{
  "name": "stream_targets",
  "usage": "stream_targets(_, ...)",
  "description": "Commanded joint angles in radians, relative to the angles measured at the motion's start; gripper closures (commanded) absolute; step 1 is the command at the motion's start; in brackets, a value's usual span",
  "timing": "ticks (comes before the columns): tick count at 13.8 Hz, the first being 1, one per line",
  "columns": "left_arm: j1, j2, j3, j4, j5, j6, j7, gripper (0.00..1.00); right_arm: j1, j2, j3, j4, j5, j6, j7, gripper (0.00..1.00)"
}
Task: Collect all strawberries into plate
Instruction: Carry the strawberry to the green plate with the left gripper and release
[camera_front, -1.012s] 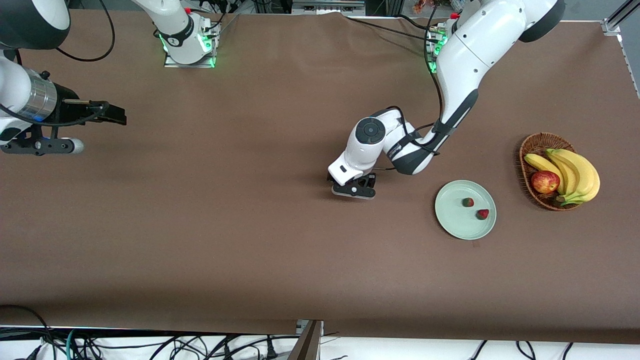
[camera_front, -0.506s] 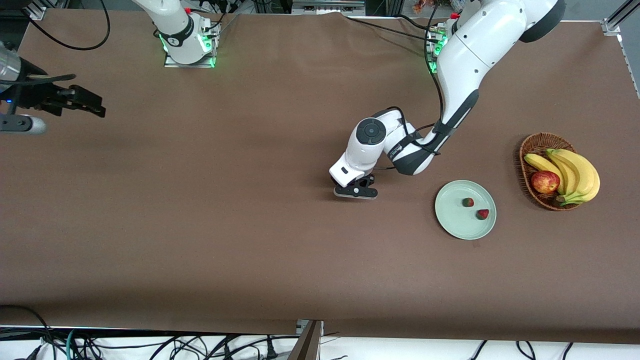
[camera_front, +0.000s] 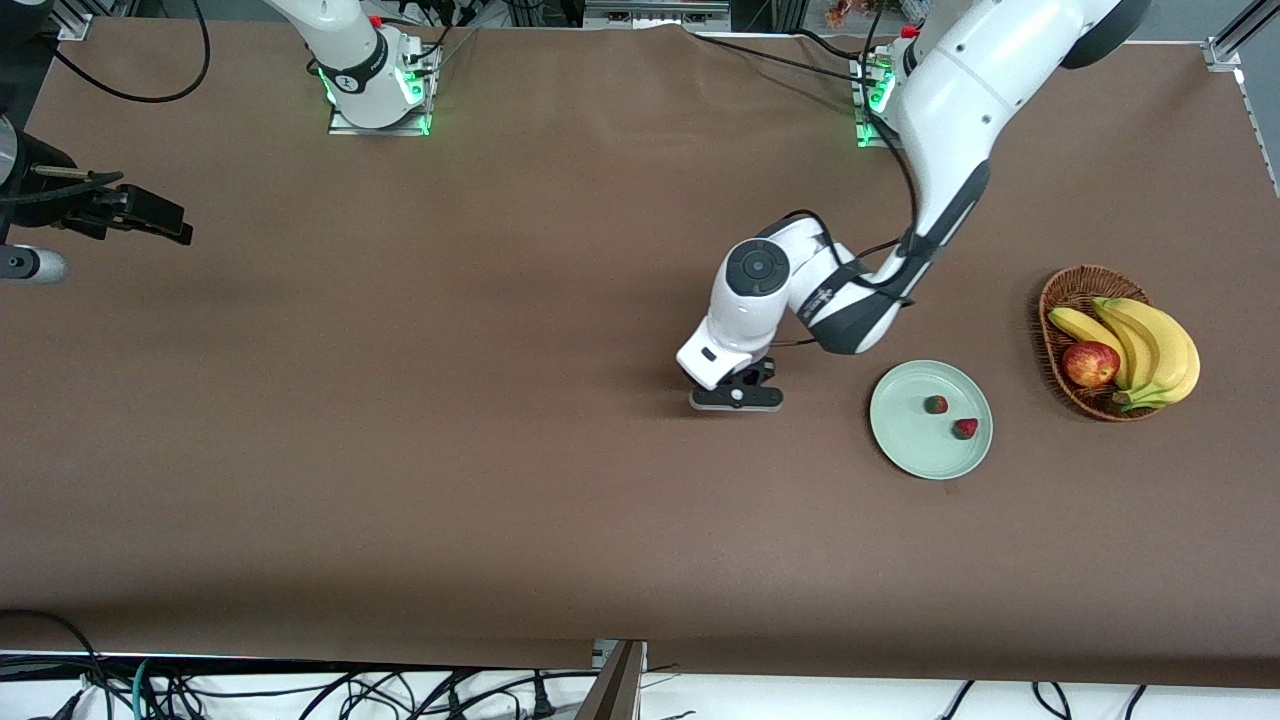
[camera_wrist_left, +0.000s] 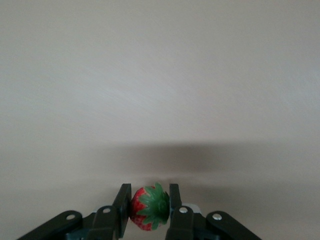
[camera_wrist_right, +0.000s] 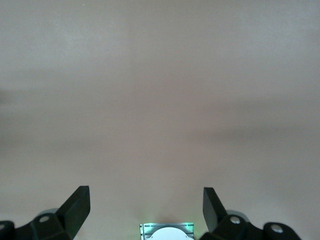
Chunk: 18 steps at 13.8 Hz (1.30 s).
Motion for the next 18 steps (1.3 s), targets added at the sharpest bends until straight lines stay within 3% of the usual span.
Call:
stream_targets(1, 0.074, -0.082, -0.009, 0.028, 0.013, -0.181, 0.208, 0.90, 0.001, -0.012, 0.006, -0.006, -0.034, 0.010, -0.014, 0.00)
stream_targets(6, 0.199, -0.082, -0.007, 0.051, 0.006, -0.416, 0.582, 0.90, 0.001, -0.013, 0.008, -0.006, -0.040, 0.006, -0.012, 0.00)
stream_targets(8, 0.250, -0.070, -0.007, 0.042, -0.017, -0.432, 0.713, 0.87, 0.001, -0.013, 0.008, -0.006, -0.042, 0.005, -0.013, 0.00)
stream_targets(11, 0.322, -0.027, -0.006, 0.058, -0.166, -0.421, 0.911, 0.84, 0.001, -0.015, 0.008, -0.006, -0.042, 0.006, -0.015, 0.00)
stream_targets(15, 0.342, 0.006, -0.006, 0.048, -0.181, -0.415, 0.960, 0.76, 0.003, -0.012, 0.011, -0.005, -0.060, 0.013, -0.015, 0.00)
stream_targets(16, 0.341, 0.011, -0.006, 0.050, -0.180, -0.413, 0.960, 0.58, 0.003, -0.012, 0.011, -0.005, -0.060, 0.013, -0.017, 0.00)
stream_targets(17, 0.342, 0.014, -0.006, 0.050, -0.180, -0.403, 0.961, 0.48, 0.003, -0.012, 0.011, -0.005, -0.059, 0.013, -0.018, 0.00)
stream_targets(18, 0.342, 0.014, -0.006, 0.050, -0.181, -0.401, 0.961, 0.00, 0.003, -0.012, 0.013, -0.005, -0.057, 0.013, -0.018, 0.00)
